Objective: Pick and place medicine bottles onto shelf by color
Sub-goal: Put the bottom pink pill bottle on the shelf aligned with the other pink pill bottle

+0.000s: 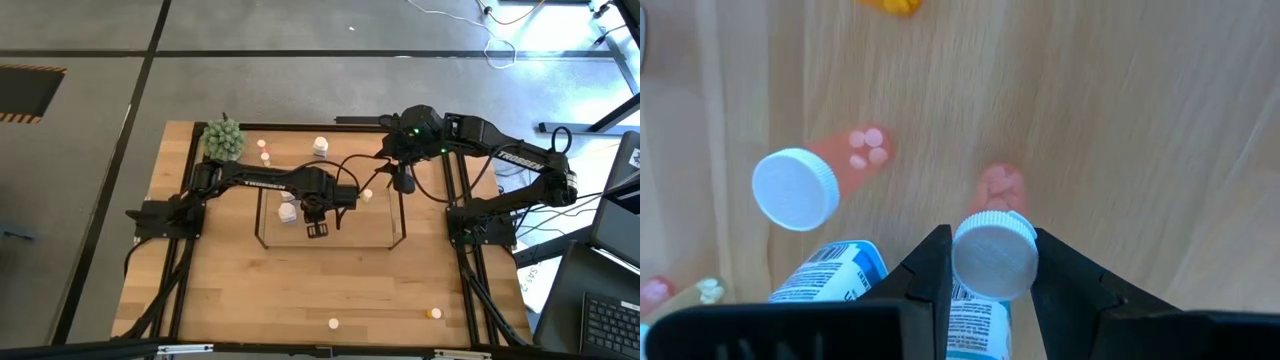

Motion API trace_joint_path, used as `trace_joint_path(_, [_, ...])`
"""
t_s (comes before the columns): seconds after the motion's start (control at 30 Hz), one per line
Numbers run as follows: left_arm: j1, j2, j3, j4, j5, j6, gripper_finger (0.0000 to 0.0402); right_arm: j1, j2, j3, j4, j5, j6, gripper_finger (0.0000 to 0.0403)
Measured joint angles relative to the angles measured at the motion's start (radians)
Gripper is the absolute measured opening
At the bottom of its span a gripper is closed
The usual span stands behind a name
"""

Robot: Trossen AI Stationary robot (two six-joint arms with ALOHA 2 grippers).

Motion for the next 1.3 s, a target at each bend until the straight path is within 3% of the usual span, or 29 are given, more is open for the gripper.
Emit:
trace_joint_path(0.57, [0.005,0.0,0.0,0.006,-0.007,0.011,0.0121,0.0,0.0,0.0,-0.001,0.01,0.0,0.0179])
trace_joint_path(1.03, [0.004,0.0,0.0,0.008,-0.036,0.01,0.0174,0.0,0.0,0.0,-0.002,0.011,0.0,0.0179])
trace_joint_path(1.3, [0.004,-0.006,0.0,0.012,-0.018,-0.036,0.0178,-0.001,0.0,0.0,-0.002,0.011,0.0,0.0179])
